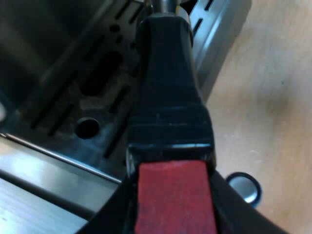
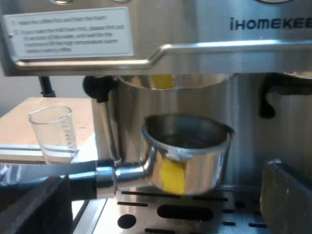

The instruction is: Put the handle in the coffee machine

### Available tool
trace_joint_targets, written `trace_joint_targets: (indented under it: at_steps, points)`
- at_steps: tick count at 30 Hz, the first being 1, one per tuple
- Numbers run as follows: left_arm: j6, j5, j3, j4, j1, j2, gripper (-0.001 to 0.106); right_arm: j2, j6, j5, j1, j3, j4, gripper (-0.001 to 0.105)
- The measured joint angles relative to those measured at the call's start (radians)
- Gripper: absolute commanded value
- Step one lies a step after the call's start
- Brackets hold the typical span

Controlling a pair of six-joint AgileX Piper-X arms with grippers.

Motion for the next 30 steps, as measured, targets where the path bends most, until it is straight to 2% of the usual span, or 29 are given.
trace_joint_targets:
  at_steps: [4, 11, 20, 28, 30]
  points:
    - [-0.001, 0.007, 0.0, -0.045, 0.009, 0.0, 0.0, 0.0, 0.028, 0.0, -0.007, 0.0, 0.0, 0.079]
    - [-0.005, 0.035, -0.003, -0.09, 0.07, 0.0, 0.0, 0.0, 0.036, -0.002, -0.006, 0.0, 0.0, 0.079]
    - [-0.005, 0.049, -0.007, -0.091, 0.04, 0.002, 0.0, 0.0, 0.039, -0.019, -0.007, 0.0, -0.001, 0.079]
    - [-0.158, 0.04, -0.002, -0.198, 0.039, 0.005, 0.0, 0.0, 0.04, -0.045, -0.007, 0.0, -0.004, 0.079]
    - [-0.171, 0.04, -0.002, -0.204, 0.039, 0.005, 0.0, 0.0, 0.04, -0.045, -0.007, 0.0, -0.004, 0.079]
